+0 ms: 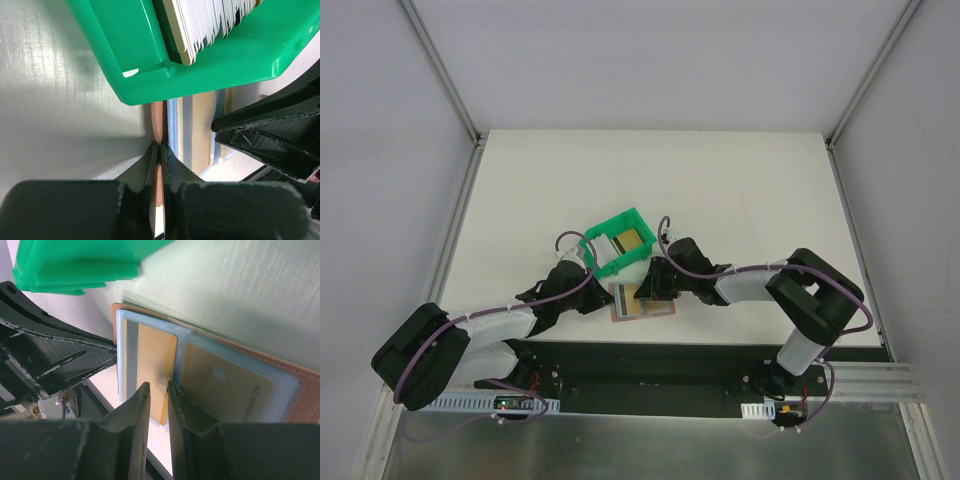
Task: Put the credit cards into the card holder
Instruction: Insert the credit card into the card holder, then move the storage box to the center of the board.
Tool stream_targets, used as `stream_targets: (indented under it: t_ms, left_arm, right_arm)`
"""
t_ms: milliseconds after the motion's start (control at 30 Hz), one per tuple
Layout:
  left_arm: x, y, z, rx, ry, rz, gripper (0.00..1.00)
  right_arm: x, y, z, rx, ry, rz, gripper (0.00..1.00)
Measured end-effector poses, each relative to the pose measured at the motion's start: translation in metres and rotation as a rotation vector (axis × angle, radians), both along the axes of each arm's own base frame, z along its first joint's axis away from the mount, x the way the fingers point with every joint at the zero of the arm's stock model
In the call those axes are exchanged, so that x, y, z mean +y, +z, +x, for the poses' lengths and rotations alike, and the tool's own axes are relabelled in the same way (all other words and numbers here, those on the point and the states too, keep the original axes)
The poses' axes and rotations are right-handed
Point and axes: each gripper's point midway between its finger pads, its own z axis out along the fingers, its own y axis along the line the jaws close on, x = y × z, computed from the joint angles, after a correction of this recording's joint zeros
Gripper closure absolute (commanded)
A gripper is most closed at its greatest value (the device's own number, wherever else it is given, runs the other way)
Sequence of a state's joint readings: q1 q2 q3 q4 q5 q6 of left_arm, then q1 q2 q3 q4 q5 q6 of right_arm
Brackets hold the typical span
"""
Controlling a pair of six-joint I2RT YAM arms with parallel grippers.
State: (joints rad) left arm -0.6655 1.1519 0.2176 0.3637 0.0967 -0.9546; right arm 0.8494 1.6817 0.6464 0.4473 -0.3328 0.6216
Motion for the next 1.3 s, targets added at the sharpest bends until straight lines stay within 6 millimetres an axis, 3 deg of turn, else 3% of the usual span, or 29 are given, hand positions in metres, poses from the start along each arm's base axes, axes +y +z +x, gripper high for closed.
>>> stream_targets:
  t_ms: [267,400,600,800,1033,1300]
  left_arm:
    - [0.000,0.000,0.000,-0.001,0.000,-0.001,1.00]
    - [0.000,0.000,0.000,-0.001,0.000,-0.001,1.00]
    - [0.000,0.001,0.000,-0.001,0.000,0.000,1.00]
    - [0.001,0.001,-0.001,-0.002,0.001,0.001,1.00]
    - [0.002,0.001,-0.002,0.001,0.000,0.005,1.00]
    - [0.006,0.001,-0.003,-0.004,0.004,0.021,1.00]
  right_arm:
    - [0.001,0.006,-0.001,-0.053,0.051,-0.035,0.55]
    - [-0.006,0.029,0.005,-0.139,0.074,-0.094,0.46]
    - [-0.007,0.090,0.047,-0.328,0.046,-0.150,0.35]
    - [-0.028,0.118,0.105,-0.412,-0.036,-0.257,0.30]
    - [-0.031,0.100,0.153,-0.388,-0.013,-0.372,0.27]
    - [-0.025,0.071,0.165,-0.345,0.065,-0.457,0.26]
